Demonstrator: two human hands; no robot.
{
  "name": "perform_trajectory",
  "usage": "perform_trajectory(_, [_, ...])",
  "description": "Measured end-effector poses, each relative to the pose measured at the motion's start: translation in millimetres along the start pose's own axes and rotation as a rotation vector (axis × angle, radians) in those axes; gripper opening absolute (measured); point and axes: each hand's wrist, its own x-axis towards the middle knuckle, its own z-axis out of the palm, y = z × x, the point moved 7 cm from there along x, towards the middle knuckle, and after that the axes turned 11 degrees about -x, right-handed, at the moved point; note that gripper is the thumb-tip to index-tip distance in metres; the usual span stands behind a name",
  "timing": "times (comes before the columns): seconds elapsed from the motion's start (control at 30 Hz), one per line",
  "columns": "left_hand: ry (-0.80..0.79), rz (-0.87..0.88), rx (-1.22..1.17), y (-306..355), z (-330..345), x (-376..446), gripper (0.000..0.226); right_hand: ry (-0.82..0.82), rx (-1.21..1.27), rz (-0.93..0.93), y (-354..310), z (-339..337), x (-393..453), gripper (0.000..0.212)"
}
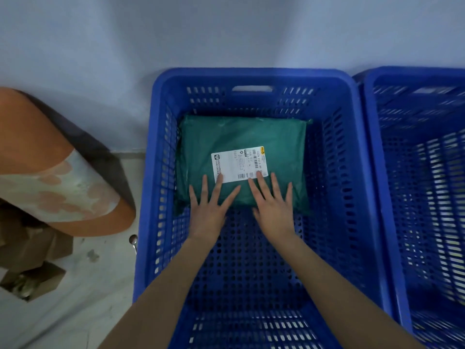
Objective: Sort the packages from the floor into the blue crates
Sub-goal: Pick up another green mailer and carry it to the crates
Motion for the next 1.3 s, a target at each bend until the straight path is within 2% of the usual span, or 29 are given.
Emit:
perform_trajectory(0.07, [0.026,-0.029,0.016,-3,1,4,0.118,-0.023,-0.055,0.017,8,8,5,0.099])
perform_trajectory(0.13, [0.055,-0.001,0.052,-3,-2,9,0.121,-0.023,-0.073,0.007,12,10,10,0.107])
perform_trajectory(0.27, [0.062,0.045,0.1,-8,-17,24,0.113,-0.041,-0.064,0.013,13,0,28,0.106])
perform_trajectory(0.37, [-0.004,0.015,0.127,-11,-26,31,0.109,-0.11,-0.03,0.005,14,-11,37,0.103])
perform_trajectory(0.43, [-0.063,-0.024,0.108,-7,-32,29,0.1,-0.169,0.056,-0.028,18,-19,38,0.092])
perform_trajectory(0.53, [-0.13,-0.106,0.018,6,-44,18,0.074,-0.295,0.243,-0.036,30,-34,31,0.075])
perform_trajectory(0.63, [-0.096,-0.114,-0.09,27,-57,-3,0.058,-0.277,0.35,0.071,44,-48,1,0.075])
perform_trajectory(0.73, [0.021,0.021,-0.16,63,-79,-23,0.05,-0.117,0.381,0.116,60,-64,-48,0.075])
perform_trajectory(0.8, [0.044,0.132,-0.17,97,-93,-32,0.046,-0.042,0.348,0.156,81,-74,-81,0.073])
perform_trajectory(0.97, [0.071,0.365,-0.109,194,-122,-56,0.039,0.079,0.328,0.449,156,-100,-175,0.068])
perform_trajectory(1.1, [0.071,0.578,-0.063,267,-128,-89,0.04,0.25,0.409,0.651,199,-111,-269,0.062])
perform_trajectory(1.2, [0.059,0.693,-0.013,319,-121,-117,0.042,0.275,0.463,0.864,224,-94,-354,0.062])
perform_trajectory(1.3, [0.018,0.783,0.057,375,-104,-151,0.043,0.316,0.619,1.089,239,-63,-443,0.063])
